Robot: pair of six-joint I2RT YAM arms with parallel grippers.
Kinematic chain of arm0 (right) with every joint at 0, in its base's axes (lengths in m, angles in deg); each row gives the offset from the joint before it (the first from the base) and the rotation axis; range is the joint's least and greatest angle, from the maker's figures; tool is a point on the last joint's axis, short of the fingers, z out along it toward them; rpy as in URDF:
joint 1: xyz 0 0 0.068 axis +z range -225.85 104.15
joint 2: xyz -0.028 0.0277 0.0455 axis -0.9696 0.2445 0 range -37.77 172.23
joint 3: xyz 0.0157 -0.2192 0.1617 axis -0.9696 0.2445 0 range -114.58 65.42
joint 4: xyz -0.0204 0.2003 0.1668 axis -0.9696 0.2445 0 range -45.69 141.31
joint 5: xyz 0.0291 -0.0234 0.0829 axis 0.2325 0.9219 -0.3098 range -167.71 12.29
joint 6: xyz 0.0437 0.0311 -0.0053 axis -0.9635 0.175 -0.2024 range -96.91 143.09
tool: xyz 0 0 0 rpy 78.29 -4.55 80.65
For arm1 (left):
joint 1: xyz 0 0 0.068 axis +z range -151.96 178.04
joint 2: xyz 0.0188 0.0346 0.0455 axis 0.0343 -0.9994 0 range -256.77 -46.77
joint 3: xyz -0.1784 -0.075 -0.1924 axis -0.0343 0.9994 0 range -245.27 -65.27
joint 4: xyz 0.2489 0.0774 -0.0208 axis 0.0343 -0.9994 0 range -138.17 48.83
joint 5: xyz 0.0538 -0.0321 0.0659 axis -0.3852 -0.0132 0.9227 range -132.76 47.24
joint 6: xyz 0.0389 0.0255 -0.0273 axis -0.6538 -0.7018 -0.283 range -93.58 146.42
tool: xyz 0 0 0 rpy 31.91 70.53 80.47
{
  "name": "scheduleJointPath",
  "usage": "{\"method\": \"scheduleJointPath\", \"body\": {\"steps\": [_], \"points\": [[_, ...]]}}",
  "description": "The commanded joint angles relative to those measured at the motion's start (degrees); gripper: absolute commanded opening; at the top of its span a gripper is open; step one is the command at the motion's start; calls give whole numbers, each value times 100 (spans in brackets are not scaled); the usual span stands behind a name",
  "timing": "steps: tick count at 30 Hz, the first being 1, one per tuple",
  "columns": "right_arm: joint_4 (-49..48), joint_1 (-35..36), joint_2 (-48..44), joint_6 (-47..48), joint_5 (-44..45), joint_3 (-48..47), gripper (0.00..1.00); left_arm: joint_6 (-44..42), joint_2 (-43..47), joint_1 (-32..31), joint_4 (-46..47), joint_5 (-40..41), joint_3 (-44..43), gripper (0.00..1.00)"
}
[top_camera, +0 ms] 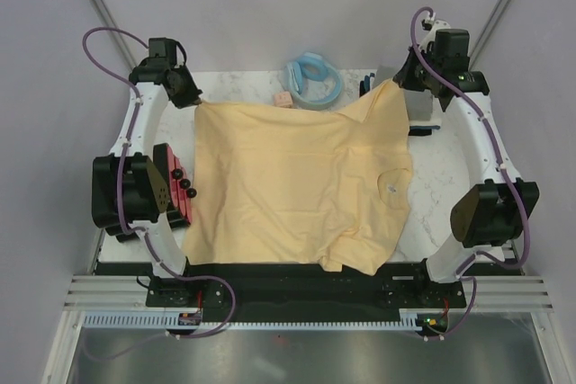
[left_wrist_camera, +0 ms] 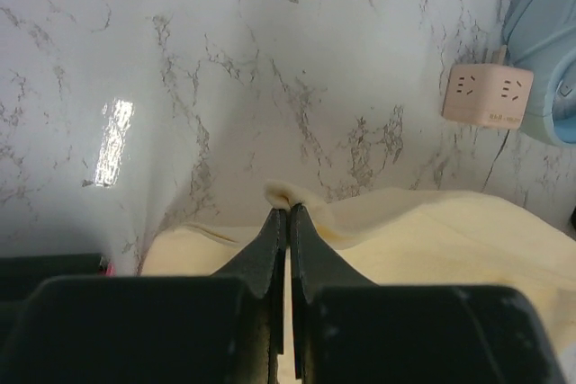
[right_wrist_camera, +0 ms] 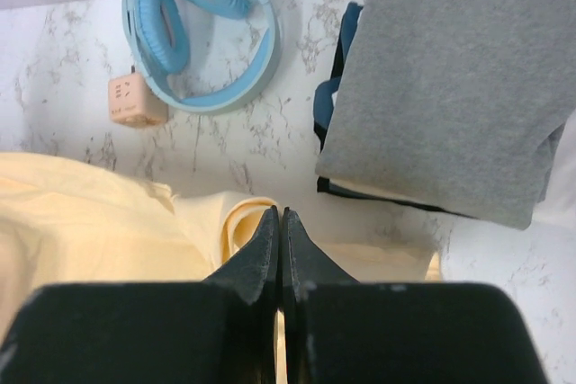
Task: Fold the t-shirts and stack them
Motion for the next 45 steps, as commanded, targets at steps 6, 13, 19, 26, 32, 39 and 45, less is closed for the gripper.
{"method": "scheduleJointPath", "body": {"steps": [6, 13, 19, 26, 32, 39, 45], "points": [[517, 142, -705, -335, -233, 984, 0, -255, 825, -218, 143, -62, 976, 2], [667, 178, -1135, -361, -233, 1337, 0, -238, 1431, -227, 257, 343, 1485, 2], [711, 178, -1435, -449, -154, 1346, 0, -124, 1898, -227, 310, 720, 1741, 2], [772, 186, -1593, -493, -154, 1372, 0, -89, 2145, -227, 336, 581, 1995, 2], [799, 186, -1830, -502, 39, 1477, 0, 8, 2548, -227, 503, 791, 2417, 2], [939, 178, -1848, -485, -40, 1618, 0, -71, 2795, -227, 538, 783, 2699, 2], [1238, 186, -1839, -467, -251, 2057, 0, -27, 2629, -227, 371, 703, 2954, 2]]}}
